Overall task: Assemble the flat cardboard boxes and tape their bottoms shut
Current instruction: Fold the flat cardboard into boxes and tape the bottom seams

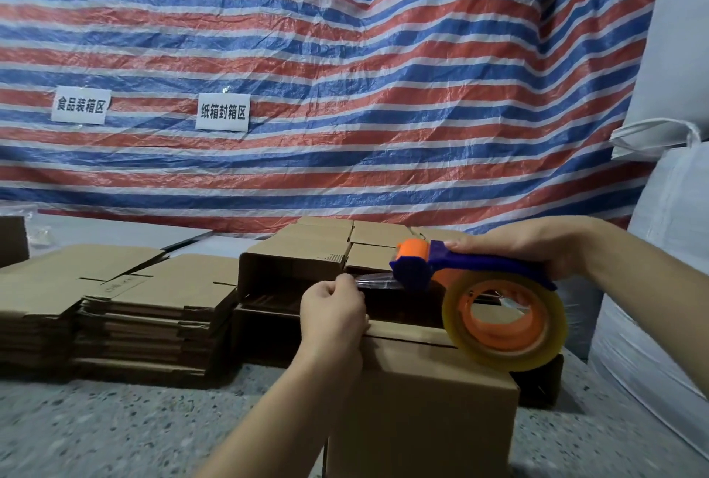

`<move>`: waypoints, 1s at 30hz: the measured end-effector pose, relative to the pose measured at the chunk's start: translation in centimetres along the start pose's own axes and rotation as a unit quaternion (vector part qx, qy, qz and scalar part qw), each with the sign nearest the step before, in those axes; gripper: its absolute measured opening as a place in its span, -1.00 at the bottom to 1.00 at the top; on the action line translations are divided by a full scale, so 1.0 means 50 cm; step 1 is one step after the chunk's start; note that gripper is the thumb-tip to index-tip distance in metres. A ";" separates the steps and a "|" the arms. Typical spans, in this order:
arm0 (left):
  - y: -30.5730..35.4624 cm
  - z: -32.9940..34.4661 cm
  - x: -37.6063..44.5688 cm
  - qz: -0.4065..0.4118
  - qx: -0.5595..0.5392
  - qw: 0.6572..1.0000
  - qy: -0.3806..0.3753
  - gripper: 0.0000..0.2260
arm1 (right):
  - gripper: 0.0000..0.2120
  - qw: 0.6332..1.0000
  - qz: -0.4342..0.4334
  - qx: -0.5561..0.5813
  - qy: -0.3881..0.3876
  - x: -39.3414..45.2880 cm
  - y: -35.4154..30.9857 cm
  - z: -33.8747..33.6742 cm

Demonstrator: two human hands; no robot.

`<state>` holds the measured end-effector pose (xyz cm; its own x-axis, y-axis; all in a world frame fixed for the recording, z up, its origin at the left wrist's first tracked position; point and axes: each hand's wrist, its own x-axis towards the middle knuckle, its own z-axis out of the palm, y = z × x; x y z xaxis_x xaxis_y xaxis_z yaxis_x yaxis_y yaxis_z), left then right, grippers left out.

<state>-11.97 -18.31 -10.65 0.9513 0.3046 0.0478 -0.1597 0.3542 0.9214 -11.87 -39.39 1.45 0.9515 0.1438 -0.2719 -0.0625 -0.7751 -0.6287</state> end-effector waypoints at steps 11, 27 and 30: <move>0.013 -0.089 0.030 0.057 0.063 0.996 -0.030 -0.76 | -0.18 0.996 0.047 -0.072 0.022 0.008 -0.017 0.005; -0.058 -0.167 0.053 0.010 0.190 0.981 -0.039 -0.72 | -0.31 0.985 0.065 -0.160 0.014 0.034 -0.074 0.038; -0.063 -0.168 0.056 -0.001 0.185 0.982 -0.046 -0.74 | -0.39 0.986 0.063 -0.152 0.016 0.034 -0.073 0.037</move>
<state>-11.03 -11.14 -16.66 0.9740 0.2172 0.0641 -0.0667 0.0048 0.9978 -10.57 -35.19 1.91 0.9513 0.0183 -0.3077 -0.0931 -0.9346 -0.3433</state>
